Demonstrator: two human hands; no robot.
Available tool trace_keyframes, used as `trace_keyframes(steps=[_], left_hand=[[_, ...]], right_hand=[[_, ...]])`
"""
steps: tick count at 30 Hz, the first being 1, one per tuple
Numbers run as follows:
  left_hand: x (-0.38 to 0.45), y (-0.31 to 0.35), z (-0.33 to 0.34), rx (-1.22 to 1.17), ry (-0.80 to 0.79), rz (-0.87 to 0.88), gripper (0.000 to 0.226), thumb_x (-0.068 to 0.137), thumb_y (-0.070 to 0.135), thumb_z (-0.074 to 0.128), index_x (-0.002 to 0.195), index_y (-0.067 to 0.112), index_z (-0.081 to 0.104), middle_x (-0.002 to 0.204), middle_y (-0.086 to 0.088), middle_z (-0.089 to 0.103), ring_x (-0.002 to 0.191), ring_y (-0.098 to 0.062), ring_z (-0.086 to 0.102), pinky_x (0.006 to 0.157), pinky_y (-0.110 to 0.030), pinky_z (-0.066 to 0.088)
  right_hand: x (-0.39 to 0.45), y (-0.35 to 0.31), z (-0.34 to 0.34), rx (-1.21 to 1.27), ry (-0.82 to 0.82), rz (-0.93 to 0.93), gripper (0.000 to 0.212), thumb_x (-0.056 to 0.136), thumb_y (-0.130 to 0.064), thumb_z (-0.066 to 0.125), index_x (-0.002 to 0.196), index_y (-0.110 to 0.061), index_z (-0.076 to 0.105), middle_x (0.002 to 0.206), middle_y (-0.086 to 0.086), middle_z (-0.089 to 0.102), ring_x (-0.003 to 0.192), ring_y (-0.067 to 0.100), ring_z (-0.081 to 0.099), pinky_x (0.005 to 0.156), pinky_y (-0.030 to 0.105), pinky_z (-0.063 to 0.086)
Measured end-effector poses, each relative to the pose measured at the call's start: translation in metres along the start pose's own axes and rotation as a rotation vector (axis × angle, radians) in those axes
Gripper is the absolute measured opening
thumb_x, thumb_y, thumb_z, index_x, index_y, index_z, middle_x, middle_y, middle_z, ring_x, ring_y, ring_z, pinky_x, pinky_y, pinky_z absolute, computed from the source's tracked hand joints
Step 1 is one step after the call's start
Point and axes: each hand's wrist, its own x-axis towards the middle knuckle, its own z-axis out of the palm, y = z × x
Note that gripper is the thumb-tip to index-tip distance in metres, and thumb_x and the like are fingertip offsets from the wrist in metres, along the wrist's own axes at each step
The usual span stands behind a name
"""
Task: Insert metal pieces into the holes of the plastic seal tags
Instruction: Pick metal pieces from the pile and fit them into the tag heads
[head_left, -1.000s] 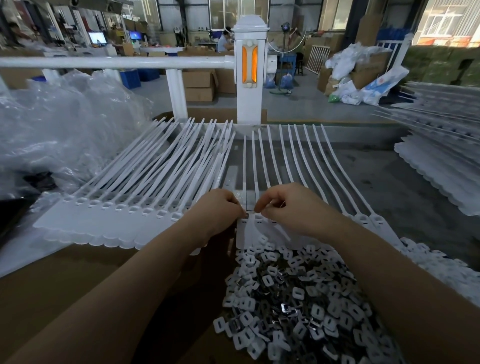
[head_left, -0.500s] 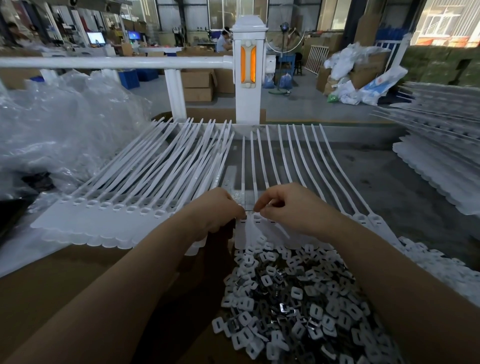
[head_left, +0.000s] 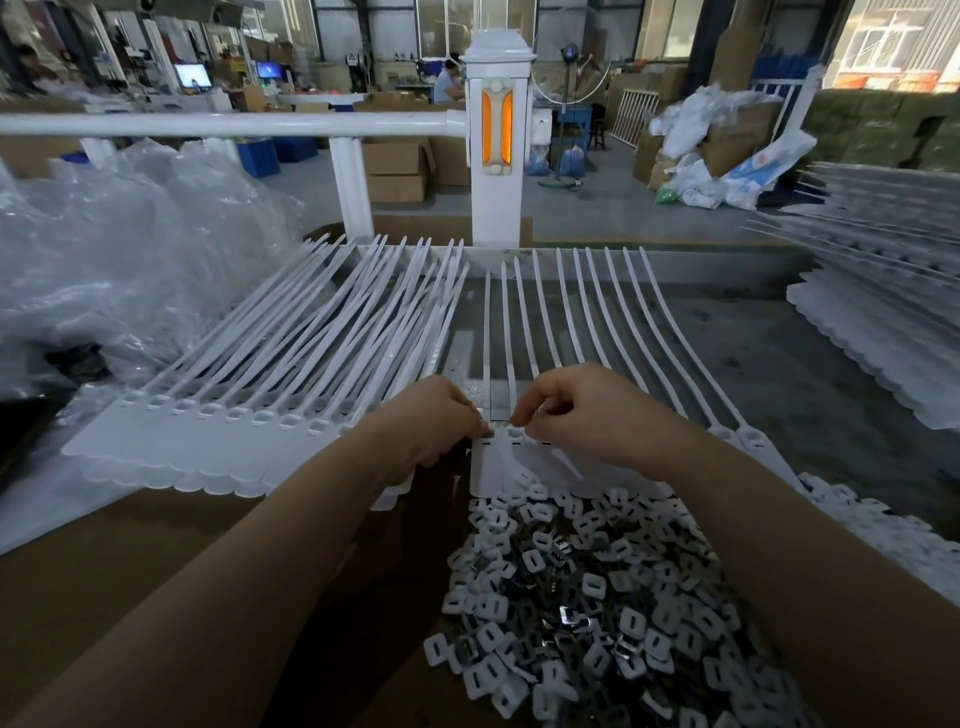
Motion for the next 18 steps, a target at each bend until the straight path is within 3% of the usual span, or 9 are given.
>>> trace_keyframes(steps=[2,4,8,14,18], left_hand=[[0.000,-0.001,0.001,0.026,0.035,0.035,0.007,0.087,0.024,0.071,0.083,0.020,0.066,0.075,0.000,0.064,0.060,-0.010,0.056,0.043,-0.019,0.041],[-0.001,-0.002,0.003,0.032,0.070,0.064,0.008,0.086,0.024,0.072,0.083,0.022,0.065,0.075,0.002,0.066,0.060,-0.008,0.059,0.039,-0.014,0.040],[-0.003,-0.004,0.004,0.017,0.094,0.104,0.009,0.085,0.026,0.073,0.084,0.023,0.064,0.078,0.003,0.066,0.063,-0.007,0.061,0.041,-0.015,0.041],[-0.005,-0.010,0.006,0.002,0.140,0.184,0.009,0.087,0.030,0.070,0.083,0.027,0.063,0.081,0.006,0.067,0.072,-0.007,0.062,0.056,-0.021,0.044],[-0.010,-0.013,0.004,-0.128,0.114,0.289,0.004,0.087,0.026,0.070,0.085,0.025,0.067,0.072,0.010,0.069,0.060,0.000,0.061,0.055,-0.020,0.044]], right_hand=[[-0.001,-0.001,-0.003,0.031,-0.054,-0.007,0.015,0.084,-0.017,0.070,0.080,-0.031,0.074,0.069,-0.012,0.066,0.064,0.004,0.062,0.063,0.028,0.054],[-0.003,-0.001,-0.006,0.040,-0.155,-0.027,0.015,0.081,-0.015,0.074,0.080,-0.030,0.074,0.059,-0.015,0.060,0.055,0.000,0.055,0.059,0.024,0.048],[-0.004,-0.004,-0.010,0.008,-0.296,-0.077,0.014,0.078,-0.018,0.079,0.084,-0.030,0.075,0.063,-0.008,0.057,0.059,0.006,0.052,0.061,0.027,0.046],[-0.005,-0.007,-0.007,-0.133,-0.312,-0.115,0.009,0.079,-0.024,0.079,0.084,-0.029,0.073,0.084,0.003,0.069,0.075,0.018,0.065,0.071,0.036,0.055],[-0.004,-0.005,-0.007,0.012,-0.190,-0.063,0.009,0.082,-0.019,0.076,0.083,-0.026,0.071,0.081,-0.011,0.073,0.075,0.002,0.068,0.066,0.018,0.054]])
